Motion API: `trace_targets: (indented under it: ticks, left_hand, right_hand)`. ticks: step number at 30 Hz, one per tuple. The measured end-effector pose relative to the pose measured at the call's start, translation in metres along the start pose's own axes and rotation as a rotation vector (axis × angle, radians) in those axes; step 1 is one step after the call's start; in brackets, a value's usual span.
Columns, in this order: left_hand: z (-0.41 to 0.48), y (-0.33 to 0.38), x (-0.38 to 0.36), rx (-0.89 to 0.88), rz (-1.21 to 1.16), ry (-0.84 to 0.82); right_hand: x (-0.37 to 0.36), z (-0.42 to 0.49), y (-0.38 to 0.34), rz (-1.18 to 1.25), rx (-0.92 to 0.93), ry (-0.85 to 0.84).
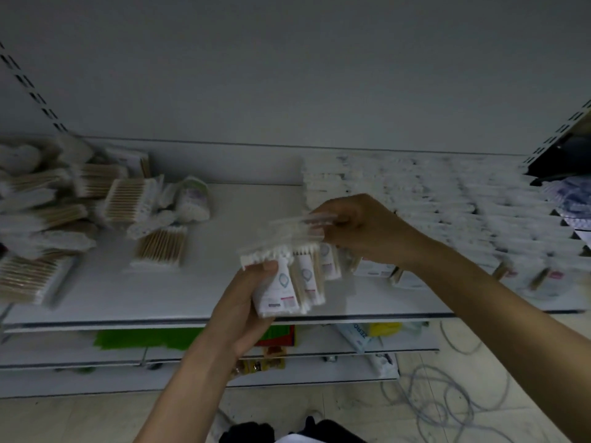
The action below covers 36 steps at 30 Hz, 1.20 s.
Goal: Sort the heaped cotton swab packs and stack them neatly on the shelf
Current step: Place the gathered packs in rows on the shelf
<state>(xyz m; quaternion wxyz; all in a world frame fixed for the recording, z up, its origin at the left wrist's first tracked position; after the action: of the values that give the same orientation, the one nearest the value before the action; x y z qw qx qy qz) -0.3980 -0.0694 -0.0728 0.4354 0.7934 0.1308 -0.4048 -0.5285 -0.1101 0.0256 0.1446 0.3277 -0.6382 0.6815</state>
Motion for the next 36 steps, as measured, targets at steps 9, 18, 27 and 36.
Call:
trace_targets:
  ticks: [9,18,27,36]
  left_hand:
    - [-0.004,0.024,0.034,-0.2,-0.038,0.063]
    - [-0.012,0.024,0.039,-0.289,0.303,0.213]
    - [-0.021,-0.002,0.004,-0.313,0.541,0.157]
    - [-0.028,-0.004,0.014,-0.349,0.466,0.272]
  right_hand:
    - [0.039,-0.01,0.02,-0.076,0.008,0.165]
    - [0.0,-0.008,0.026,-0.989,0.33,0.309]
    - [-0.006,-0.044,0.004,0.0,0.101,0.061]
    - [0.059,-0.043,0.014,-0.103,0.193,0.33]
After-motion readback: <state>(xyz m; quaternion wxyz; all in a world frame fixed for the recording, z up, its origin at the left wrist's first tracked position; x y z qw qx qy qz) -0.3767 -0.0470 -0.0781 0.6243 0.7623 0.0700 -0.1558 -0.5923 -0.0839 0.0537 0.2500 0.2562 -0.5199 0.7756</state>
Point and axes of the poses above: each hand's wrist, its own z-axis towards the middle knuckle, its own x-axis out of the back of the hand, y = z × x, the point moved 8 cm from there along z, towards the middle knuckle, and after that the axes turned 3 degrees about z, right-handed, at the moved point
